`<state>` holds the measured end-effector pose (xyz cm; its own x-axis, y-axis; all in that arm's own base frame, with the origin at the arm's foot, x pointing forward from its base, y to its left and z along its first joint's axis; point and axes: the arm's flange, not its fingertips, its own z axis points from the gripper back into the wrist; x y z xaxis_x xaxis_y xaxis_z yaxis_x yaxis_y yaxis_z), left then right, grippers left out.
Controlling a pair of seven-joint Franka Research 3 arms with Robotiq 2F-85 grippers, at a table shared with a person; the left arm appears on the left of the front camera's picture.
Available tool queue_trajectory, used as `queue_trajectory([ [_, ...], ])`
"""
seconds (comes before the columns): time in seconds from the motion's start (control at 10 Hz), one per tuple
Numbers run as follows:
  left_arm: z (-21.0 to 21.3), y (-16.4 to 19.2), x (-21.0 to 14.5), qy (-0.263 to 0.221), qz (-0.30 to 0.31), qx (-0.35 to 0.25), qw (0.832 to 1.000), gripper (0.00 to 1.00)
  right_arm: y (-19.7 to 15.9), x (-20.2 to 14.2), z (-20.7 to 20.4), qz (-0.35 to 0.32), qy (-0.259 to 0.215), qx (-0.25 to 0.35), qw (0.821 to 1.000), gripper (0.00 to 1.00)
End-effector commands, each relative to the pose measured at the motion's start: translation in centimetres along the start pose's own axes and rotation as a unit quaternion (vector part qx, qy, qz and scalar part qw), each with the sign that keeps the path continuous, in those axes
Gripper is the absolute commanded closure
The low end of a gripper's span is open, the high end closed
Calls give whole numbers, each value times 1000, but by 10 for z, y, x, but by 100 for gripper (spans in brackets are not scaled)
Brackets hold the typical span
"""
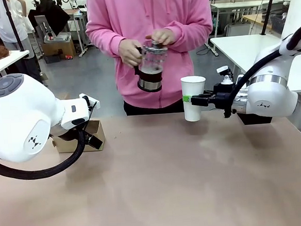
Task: Pour a drink into a cup and package it in a carrier.
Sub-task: When a person places the Paper Cup Lid on the 600 ml Paper Cup , lift the 600 ml Paper Cup.
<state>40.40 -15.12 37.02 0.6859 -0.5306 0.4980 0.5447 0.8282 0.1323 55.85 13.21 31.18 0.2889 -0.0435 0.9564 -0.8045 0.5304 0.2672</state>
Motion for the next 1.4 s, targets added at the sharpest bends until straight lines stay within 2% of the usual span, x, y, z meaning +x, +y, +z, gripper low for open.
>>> queue_trajectory([
  [0.0, 0, 0, 0, -1, 0, -1, 1000, 0, 1, 1, -2, 0, -7, -2, 1000, 19],
  [1.3, 0, 0, 0, -1, 0, -1, 1000, 0, 1, 1, -2, 0, -7, -2, 1000, 19],
])
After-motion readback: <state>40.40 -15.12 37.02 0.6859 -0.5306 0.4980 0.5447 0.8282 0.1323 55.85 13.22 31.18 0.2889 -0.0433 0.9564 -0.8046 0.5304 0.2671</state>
